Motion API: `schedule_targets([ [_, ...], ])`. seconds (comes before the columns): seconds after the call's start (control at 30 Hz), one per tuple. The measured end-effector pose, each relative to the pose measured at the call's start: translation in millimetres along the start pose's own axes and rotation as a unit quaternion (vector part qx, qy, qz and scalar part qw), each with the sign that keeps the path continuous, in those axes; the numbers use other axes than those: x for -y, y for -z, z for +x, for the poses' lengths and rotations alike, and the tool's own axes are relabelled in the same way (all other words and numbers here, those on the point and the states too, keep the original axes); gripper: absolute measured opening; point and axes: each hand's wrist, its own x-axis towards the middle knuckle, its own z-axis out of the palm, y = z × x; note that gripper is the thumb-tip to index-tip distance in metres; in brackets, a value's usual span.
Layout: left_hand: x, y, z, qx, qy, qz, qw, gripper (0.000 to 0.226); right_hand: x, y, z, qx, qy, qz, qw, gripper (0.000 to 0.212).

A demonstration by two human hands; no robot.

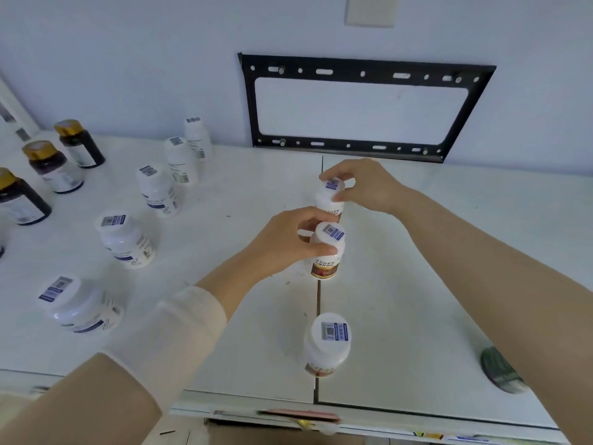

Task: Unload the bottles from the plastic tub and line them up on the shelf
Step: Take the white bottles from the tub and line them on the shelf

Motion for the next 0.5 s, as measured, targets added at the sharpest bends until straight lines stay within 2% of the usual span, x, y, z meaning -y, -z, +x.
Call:
schedule_targets([
  [0.37, 4.6, -4.0, 0.5, 0.004, 0.0, -0.002, 1.0, 0.042, 0.3, 0.7, 9.5, 0.013, 0.022, -0.031, 0.999, 0.042],
  [0.5, 0.9, -3.2, -3.7, 0.004, -0.012, 0.037, 0.999, 0.049, 1.4, 2.2, 5.5, 0.026, 0.029, -0.033, 0.999, 0.043],
])
